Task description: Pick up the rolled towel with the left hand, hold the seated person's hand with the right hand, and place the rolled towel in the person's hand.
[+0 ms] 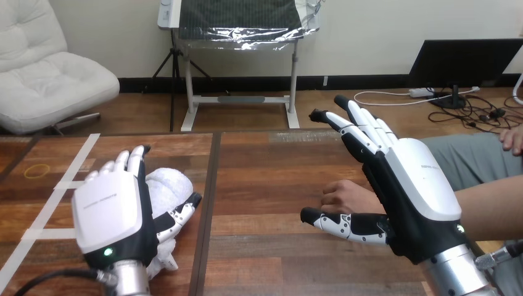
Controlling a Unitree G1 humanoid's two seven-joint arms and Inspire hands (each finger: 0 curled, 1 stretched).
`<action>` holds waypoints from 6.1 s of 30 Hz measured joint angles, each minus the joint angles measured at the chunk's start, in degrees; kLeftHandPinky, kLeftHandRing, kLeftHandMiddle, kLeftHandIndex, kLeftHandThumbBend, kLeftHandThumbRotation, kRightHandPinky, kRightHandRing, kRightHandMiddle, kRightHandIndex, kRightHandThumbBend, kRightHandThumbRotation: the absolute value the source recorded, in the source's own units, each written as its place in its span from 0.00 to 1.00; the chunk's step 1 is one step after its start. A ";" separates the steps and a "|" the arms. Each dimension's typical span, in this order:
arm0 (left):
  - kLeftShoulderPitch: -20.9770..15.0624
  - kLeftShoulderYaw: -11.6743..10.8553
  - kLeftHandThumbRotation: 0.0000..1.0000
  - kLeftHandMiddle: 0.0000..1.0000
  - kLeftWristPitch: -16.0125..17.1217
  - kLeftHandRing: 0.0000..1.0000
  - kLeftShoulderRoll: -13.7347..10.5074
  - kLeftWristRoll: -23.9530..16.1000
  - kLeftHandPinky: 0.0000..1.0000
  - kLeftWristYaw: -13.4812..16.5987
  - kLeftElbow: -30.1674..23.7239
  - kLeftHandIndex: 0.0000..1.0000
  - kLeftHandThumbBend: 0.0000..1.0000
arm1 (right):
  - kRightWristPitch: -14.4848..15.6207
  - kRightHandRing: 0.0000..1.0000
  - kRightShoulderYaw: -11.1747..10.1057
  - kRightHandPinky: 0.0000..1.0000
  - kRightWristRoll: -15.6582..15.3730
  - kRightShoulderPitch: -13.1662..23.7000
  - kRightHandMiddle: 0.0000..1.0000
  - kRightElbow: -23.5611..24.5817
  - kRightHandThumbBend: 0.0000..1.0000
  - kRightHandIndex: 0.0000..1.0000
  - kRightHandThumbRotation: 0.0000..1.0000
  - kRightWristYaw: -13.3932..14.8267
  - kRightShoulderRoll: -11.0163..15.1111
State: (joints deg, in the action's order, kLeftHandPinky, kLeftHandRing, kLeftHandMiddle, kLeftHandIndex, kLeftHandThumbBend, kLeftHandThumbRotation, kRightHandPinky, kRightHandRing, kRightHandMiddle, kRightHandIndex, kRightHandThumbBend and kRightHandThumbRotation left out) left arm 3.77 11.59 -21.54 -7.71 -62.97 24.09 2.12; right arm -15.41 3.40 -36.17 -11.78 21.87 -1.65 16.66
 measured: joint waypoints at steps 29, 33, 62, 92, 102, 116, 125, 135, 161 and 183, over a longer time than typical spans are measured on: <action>-15.61 3.23 0.84 0.92 -6.58 0.89 -2.41 4.30 0.83 -6.30 21.61 0.94 0.85 | 0.30 1.00 -0.05 0.99 0.30 -0.02 1.00 0.04 0.67 0.88 0.12 -0.12 1.67; -17.74 4.26 0.83 0.92 -8.25 0.88 -2.84 4.14 0.83 -7.28 24.12 0.93 0.86 | 0.36 1.00 -0.19 0.99 0.31 -0.03 1.00 0.11 0.66 0.88 0.12 -0.27 1.67; -25.84 12.44 0.81 0.95 -15.33 0.95 -5.22 3.94 0.98 -12.31 35.25 0.91 0.91 | 0.68 1.00 -1.80 1.00 1.44 -1.54 1.00 0.27 0.64 0.89 0.14 -1.11 2.00; -29.40 17.75 0.54 0.45 -18.11 0.36 -11.38 4.08 0.34 -19.79 38.01 0.77 0.71 | 0.99 1.00 -1.97 1.00 2.05 -1.61 1.00 0.48 0.62 0.89 0.17 -2.08 3.73; -29.30 16.09 0.18 0.33 -16.40 0.22 -12.00 7.74 0.17 -17.58 37.58 0.69 0.64 | 0.98 1.00 -2.02 1.00 2.52 -1.63 0.98 0.48 0.60 0.88 0.18 -2.08 3.79; -24.99 11.83 0.04 0.29 -5.74 0.20 -12.02 14.36 0.15 -3.31 36.83 0.55 0.66 | 0.98 0.98 -2.09 0.99 2.56 -1.67 0.95 0.48 0.59 0.87 0.17 -2.08 3.82; -21.45 10.02 0.07 0.32 3.14 0.22 -12.10 17.58 0.16 5.39 36.83 0.52 0.61 | 0.97 0.96 -2.10 0.98 2.62 -1.67 0.93 0.48 0.59 0.86 0.17 -2.08 3.83; -18.41 9.02 0.01 0.40 14.14 0.29 -13.10 19.99 0.23 10.86 36.80 0.54 0.63 | 0.92 0.95 -2.10 0.97 2.74 -1.66 0.92 0.47 0.58 0.86 0.17 -2.08 3.82; -10.19 0.84 0.03 0.45 40.83 0.39 -11.68 40.92 0.36 5.39 30.11 0.53 0.61 | 0.88 0.94 -2.10 0.94 2.76 -1.65 0.91 0.27 0.56 0.85 0.16 -2.08 3.83; -0.47 -3.21 0.14 0.41 47.98 0.39 -3.35 64.45 0.40 -14.97 15.57 0.49 0.74 | 0.83 0.94 -2.10 0.92 2.50 -1.66 0.92 -0.03 0.57 0.85 0.12 -2.07 3.83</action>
State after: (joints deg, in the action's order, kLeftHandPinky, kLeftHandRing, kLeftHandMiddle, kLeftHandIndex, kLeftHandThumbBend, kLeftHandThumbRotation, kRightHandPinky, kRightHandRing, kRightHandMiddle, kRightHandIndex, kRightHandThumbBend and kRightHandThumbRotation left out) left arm 3.30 8.38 26.44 -11.06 1.48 9.13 17.69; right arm -14.58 1.30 -33.67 -13.43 21.84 -3.72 20.50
